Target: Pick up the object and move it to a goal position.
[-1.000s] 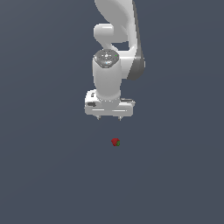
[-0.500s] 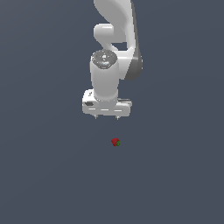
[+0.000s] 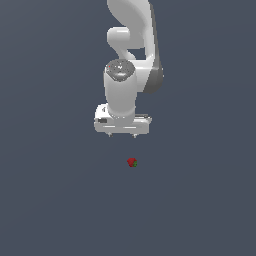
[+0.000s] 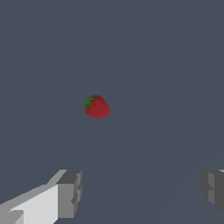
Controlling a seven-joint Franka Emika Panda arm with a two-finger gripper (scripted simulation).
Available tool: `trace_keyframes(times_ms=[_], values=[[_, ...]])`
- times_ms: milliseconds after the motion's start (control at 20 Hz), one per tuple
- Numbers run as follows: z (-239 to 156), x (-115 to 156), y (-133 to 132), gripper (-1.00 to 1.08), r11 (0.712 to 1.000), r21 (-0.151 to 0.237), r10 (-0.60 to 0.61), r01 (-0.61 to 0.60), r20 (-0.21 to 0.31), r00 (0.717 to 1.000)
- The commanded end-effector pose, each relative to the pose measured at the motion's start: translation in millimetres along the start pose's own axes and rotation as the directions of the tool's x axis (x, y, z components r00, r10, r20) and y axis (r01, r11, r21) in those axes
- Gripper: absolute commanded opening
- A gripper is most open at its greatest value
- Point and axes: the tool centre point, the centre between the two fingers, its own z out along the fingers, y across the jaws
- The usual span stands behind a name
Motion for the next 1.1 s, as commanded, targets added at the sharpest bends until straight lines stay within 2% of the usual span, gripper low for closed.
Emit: trace_keyframes(times_ms=[0,350,700,1050], values=[[5.1,3.7,-2.7,1.00,1.000,-0.001,-0.026,0.026,-0.001,1.000],[31.7,22.8,-17.0,1.00,0.987,-0.003,-0.159,0.159,-0.010,0.987],[68.9,44.3,-37.2,1.00,0.945,0.000,-0.327,0.327,-0.024,0.945],[89.8,54.3,-48.5,1.00,0.911,0.003,-0.412,0.412,-0.034,0.911]])
